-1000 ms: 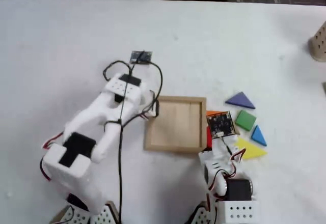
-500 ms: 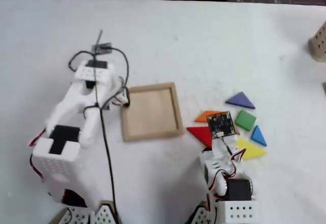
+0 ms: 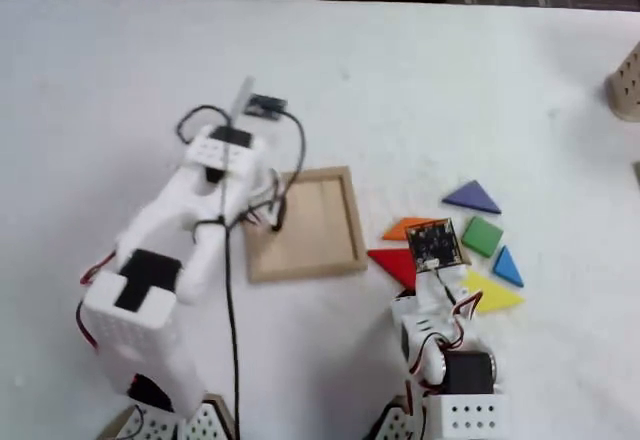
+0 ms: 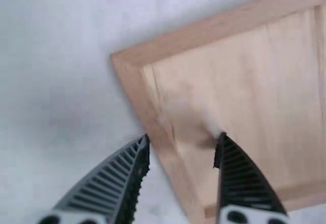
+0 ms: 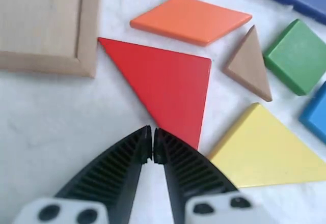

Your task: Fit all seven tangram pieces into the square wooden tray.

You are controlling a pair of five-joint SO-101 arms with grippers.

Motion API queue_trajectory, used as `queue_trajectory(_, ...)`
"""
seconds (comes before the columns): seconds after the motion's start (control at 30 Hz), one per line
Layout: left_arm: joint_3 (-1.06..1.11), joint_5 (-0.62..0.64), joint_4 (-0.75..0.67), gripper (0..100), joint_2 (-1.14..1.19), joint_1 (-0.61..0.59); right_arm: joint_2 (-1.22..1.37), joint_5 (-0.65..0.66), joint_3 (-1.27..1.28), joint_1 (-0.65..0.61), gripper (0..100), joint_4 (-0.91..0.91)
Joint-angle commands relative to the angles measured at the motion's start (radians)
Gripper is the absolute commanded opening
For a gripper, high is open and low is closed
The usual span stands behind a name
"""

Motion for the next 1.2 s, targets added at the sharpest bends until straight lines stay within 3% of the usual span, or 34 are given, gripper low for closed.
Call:
queue_trajectory(0.0, 0.02, -0.012, 0.008, 21, -0.007, 0.108, -0.015, -0.009, 0.005, -0.002, 1.8, 0.001)
queue_trajectory(0.2, 0.025, -0.015, 0.008, 21, -0.01, 0.147, -0.015, -0.009, 0.005, -0.002, 1.8, 0.001)
queue_trajectory(0.43, 0.069, -0.012, -0.012, 22, -0.182, 0.03, -0.015, -0.009, 0.005, -0.002, 1.8, 0.001)
queue_trajectory(0.57, 0.244, -0.003, -0.114, 28, -0.398, 0.019, -0.015, -0.009, 0.005, -0.002, 1.8, 0.001)
queue_trajectory(0.77, 0.459, 0.121, -0.264, 28, -0.644, 0.027, -0.015, -0.009, 0.005, -0.002, 1.8, 0.001)
queue_trajectory(1.03, 0.334, 0.327, -0.276, 28, -0.427, -0.071, -0.015, -0.009, 0.005, -0.002, 1.8, 0.001)
queue_trajectory(1.17, 0.198, 0.341, -0.224, 28, -0.226, -0.088, -0.015, -0.009, 0.005, -0.002, 1.8, 0.001)
